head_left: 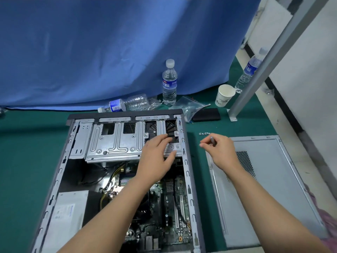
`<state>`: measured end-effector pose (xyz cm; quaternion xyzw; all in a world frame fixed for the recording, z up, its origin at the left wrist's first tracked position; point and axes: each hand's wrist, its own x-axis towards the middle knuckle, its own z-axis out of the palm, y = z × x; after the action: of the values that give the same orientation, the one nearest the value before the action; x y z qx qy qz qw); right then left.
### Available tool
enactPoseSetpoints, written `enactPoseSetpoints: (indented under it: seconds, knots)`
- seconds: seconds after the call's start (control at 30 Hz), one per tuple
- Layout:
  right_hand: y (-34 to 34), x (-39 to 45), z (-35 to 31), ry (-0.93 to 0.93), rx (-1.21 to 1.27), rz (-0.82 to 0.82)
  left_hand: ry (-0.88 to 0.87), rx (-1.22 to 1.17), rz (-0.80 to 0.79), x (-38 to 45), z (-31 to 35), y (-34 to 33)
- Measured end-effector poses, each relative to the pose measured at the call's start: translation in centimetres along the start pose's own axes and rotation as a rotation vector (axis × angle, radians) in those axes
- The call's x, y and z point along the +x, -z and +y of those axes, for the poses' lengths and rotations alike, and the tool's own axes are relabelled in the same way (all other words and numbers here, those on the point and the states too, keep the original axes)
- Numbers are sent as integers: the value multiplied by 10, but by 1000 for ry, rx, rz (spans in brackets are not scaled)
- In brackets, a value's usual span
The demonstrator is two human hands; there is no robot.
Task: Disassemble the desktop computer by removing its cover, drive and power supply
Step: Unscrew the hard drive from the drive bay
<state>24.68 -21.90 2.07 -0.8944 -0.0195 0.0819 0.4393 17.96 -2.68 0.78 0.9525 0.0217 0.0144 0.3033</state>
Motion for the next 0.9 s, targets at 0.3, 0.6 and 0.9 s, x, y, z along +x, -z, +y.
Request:
enactPoseSetpoints:
  seconds: [0.3,0.6,0.9]
  knots:
    - [-42,17,79,-106,-270,-189,44,283,114,-18,3,-36]
    - [-65,31,93,-73,-470,-173,19,350,191,-16,1,-42]
    - [-51,32,93,-42,-173,-16,23,373,217,-16,0,-44]
